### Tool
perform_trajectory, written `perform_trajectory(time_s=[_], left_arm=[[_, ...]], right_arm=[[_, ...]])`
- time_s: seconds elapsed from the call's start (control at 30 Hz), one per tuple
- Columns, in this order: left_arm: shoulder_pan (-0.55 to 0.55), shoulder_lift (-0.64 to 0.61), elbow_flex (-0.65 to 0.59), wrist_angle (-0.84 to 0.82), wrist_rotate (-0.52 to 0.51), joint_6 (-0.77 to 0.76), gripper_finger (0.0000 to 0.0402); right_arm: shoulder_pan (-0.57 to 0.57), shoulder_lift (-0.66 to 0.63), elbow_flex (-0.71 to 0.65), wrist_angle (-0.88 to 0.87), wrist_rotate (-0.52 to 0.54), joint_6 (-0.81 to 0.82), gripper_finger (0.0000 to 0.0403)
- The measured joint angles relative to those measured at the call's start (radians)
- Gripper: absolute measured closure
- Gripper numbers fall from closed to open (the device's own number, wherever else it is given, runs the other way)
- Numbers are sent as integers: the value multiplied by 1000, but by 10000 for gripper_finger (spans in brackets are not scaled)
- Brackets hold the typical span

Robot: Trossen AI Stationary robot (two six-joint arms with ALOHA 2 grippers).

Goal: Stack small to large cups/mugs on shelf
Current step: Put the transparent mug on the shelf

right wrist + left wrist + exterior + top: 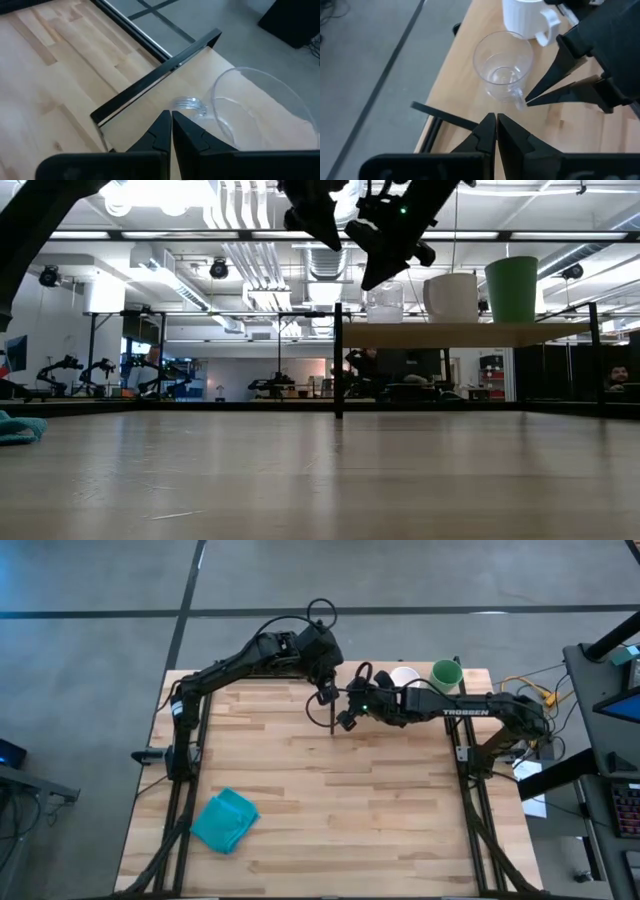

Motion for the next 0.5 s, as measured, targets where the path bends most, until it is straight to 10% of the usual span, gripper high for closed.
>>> perform_trajectory(time_s=[0.5], left_arm=[[7,-2,0,-9,-99,1,402]], right_arm=[[15,0,0,40,-45,-1,395]])
